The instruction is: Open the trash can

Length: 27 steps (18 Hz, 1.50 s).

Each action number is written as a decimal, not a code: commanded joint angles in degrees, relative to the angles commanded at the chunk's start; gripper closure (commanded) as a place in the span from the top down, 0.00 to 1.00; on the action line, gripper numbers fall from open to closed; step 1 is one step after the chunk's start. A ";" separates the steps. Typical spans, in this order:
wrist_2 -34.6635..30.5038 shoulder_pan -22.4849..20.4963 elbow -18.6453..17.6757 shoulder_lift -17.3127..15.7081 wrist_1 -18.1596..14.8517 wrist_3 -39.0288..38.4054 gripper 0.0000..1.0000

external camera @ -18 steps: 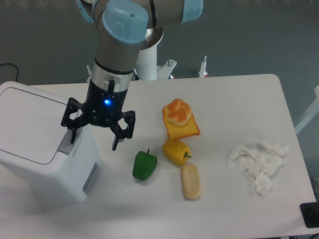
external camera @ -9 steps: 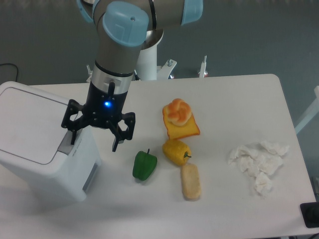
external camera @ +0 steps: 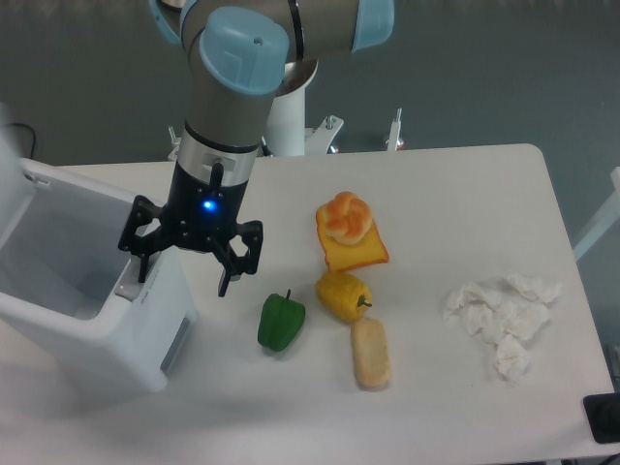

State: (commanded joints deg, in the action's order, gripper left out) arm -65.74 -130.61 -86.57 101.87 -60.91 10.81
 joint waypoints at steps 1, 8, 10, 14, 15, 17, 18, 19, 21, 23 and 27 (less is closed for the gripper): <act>0.00 0.00 0.00 0.00 0.00 -0.09 1.00; 0.09 -0.17 0.70 -0.09 0.00 0.26 1.00; 0.00 -1.05 0.88 -0.17 -0.09 0.62 1.00; -0.35 -5.18 0.70 -0.18 -0.09 3.68 1.00; -0.87 -6.49 0.70 -0.09 -0.09 4.74 1.00; -4.72 -8.69 0.35 0.17 -0.09 8.24 1.00; -6.75 -9.48 0.26 0.52 -0.09 11.48 1.00; -8.33 -10.54 0.18 1.31 -0.09 15.52 1.00; -10.71 -12.03 0.09 3.77 0.00 22.64 1.00; -14.05 -13.53 0.09 5.35 0.09 28.27 1.00; -16.61 -17.48 0.09 8.52 0.00 38.30 1.00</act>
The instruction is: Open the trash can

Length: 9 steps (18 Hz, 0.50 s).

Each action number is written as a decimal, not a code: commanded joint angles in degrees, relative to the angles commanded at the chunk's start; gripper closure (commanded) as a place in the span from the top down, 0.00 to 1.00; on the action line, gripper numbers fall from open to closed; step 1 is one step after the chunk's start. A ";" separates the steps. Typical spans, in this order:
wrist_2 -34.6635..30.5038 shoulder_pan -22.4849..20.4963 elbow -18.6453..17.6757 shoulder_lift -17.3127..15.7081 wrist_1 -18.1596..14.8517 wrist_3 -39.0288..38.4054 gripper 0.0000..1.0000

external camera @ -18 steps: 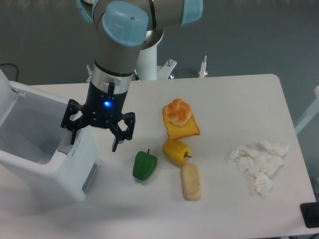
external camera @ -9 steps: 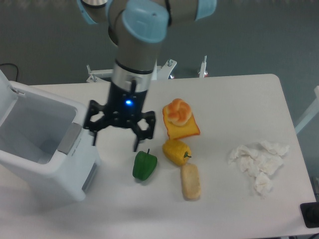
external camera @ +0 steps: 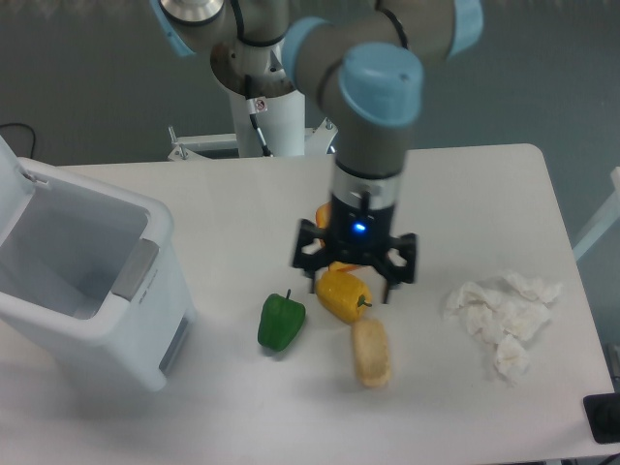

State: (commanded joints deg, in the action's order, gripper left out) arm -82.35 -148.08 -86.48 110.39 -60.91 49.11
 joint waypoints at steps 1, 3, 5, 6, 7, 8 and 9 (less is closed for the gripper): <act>-0.26 -1.23 0.00 0.44 -0.09 2.63 1.00; -1.05 -2.99 0.09 1.40 -0.35 10.09 1.00; -3.94 -3.88 0.61 2.90 -0.61 17.57 1.00; -5.87 -4.75 0.96 3.43 -0.70 20.47 1.00; -7.20 -5.02 1.14 3.78 -0.70 22.33 1.00; -7.82 -5.20 1.23 4.39 -0.53 22.96 1.00; -7.91 -6.15 1.58 4.75 -0.53 23.05 1.00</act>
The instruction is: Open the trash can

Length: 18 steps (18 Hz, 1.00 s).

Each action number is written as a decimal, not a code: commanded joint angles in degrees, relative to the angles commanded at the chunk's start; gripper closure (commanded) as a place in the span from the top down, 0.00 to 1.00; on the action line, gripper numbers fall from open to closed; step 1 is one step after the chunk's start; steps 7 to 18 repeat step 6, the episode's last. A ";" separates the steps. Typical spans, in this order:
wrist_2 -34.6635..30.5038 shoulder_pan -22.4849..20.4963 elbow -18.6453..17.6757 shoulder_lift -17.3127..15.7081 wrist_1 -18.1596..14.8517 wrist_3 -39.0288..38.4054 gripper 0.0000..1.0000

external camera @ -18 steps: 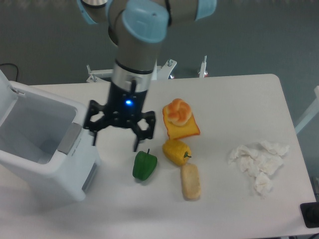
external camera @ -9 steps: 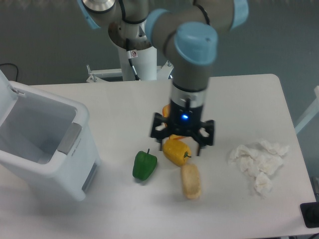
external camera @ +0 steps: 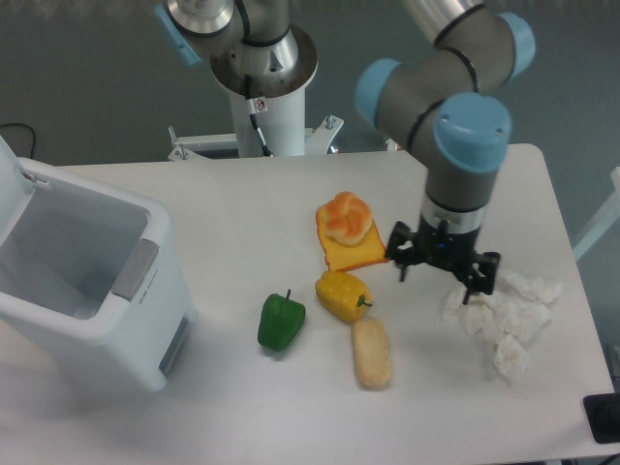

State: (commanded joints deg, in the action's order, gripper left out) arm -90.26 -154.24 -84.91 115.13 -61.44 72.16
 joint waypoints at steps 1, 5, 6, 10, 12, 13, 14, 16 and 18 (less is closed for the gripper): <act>0.09 -0.53 0.26 0.18 0.00 0.17 1.00; 0.09 -1.85 0.62 0.62 -0.17 3.95 1.00; 0.17 -1.94 0.62 0.62 -0.18 4.48 1.00; 0.17 -1.94 0.62 0.62 -0.18 4.48 1.00; 0.17 -1.94 0.62 0.62 -0.18 4.48 1.00; 0.17 -1.94 0.62 0.62 -0.18 4.48 1.00; 0.17 -1.94 0.62 0.62 -0.18 4.48 1.00; 0.17 -1.94 0.62 0.62 -0.18 4.48 1.00; 0.17 -1.94 0.62 0.62 -0.18 4.48 1.00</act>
